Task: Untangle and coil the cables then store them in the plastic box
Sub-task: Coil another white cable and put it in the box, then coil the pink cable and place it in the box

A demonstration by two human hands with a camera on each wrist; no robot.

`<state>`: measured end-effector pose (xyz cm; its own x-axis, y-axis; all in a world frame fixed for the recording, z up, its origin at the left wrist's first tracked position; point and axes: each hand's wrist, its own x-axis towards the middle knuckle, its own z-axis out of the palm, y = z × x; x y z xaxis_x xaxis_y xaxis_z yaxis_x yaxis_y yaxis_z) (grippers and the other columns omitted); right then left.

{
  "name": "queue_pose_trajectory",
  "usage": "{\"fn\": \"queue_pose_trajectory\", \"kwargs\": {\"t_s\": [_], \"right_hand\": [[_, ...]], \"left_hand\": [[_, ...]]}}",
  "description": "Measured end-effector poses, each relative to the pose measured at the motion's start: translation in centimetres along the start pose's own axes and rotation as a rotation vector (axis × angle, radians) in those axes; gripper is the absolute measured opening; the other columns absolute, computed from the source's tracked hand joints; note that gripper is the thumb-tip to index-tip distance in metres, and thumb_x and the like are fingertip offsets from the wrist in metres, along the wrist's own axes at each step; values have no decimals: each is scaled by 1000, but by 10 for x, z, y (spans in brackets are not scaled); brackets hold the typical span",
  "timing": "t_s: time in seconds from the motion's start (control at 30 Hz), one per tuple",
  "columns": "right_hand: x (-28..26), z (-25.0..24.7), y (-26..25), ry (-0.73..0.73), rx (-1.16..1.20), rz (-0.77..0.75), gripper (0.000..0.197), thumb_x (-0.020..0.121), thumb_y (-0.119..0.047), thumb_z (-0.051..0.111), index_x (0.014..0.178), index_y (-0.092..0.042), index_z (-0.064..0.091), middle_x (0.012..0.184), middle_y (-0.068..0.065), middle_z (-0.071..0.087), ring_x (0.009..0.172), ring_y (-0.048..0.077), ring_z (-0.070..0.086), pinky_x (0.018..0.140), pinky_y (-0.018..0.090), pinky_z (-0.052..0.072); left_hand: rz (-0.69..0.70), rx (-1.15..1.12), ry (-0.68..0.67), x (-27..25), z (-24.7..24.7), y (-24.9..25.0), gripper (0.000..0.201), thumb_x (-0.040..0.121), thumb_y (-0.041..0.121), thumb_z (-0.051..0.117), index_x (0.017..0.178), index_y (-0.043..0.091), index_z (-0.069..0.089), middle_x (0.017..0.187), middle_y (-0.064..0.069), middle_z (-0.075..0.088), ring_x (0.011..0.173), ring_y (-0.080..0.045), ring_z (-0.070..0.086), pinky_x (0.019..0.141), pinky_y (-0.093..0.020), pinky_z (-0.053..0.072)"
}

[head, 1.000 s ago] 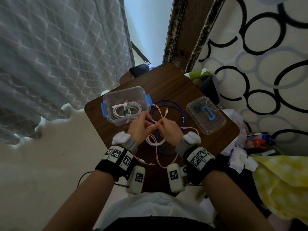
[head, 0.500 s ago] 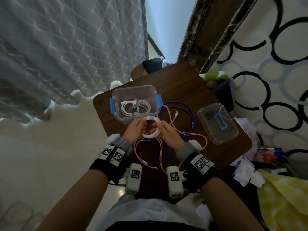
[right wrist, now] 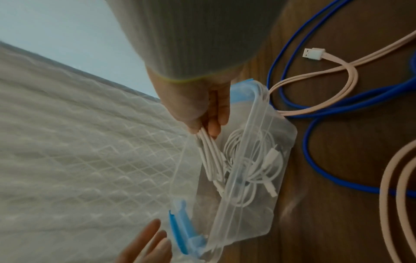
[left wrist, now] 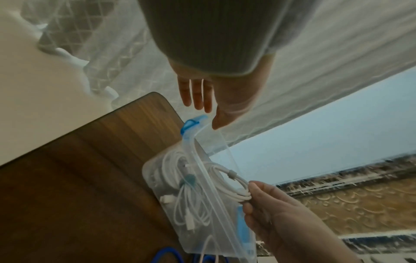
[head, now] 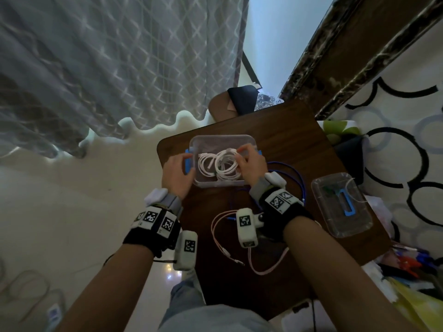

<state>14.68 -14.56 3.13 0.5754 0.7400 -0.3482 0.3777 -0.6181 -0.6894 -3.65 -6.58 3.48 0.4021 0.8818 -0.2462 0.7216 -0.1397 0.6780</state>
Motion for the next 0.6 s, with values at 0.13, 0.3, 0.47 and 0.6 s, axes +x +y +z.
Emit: {"fn": "queue_pose_trajectory", "kwargs": {"t_s": [0.13, 0.3, 0.47, 0.6], "right_hand": [[14, -2, 17, -95, -8, 22, 17, 94, -25, 51, 108, -15, 52, 93, 13, 67, 84, 28, 66, 67, 33, 48], [38, -11, 27, -227, -129, 11, 33, 96, -27, 46, 126, -13, 49, 119, 11, 60, 109, 26, 56, 81, 28, 38], [37, -52, 47, -55, 18, -98, 23, 94, -16, 49, 113, -9, 59, 112, 10, 63, 104, 21, 57, 88, 33, 45], [18, -80, 75, 53, 58, -88, 18, 93, -9, 48, 105, -9, 62, 104, 8, 65, 94, 17, 58, 78, 26, 43]], "left_hand": [[-142, -20, -74, -5, 26, -2, 45, 83, 24, 65, 124, 14, 51, 124, -11, 54, 115, -25, 49, 94, -34, 39], [-223, -85, -60, 11, 44, 2, 46, 80, 30, 68, 121, 21, 50, 117, -5, 59, 102, -20, 58, 89, -41, 49], [-177, -20, 158, 18, 55, 24, 35, 80, 20, 66, 112, 12, 55, 114, -9, 56, 104, -22, 52, 85, -30, 41], [-17, -200, 91, 15, 59, 51, 16, 87, 16, 59, 103, 13, 56, 90, -3, 59, 76, -10, 53, 66, -12, 39]]}}
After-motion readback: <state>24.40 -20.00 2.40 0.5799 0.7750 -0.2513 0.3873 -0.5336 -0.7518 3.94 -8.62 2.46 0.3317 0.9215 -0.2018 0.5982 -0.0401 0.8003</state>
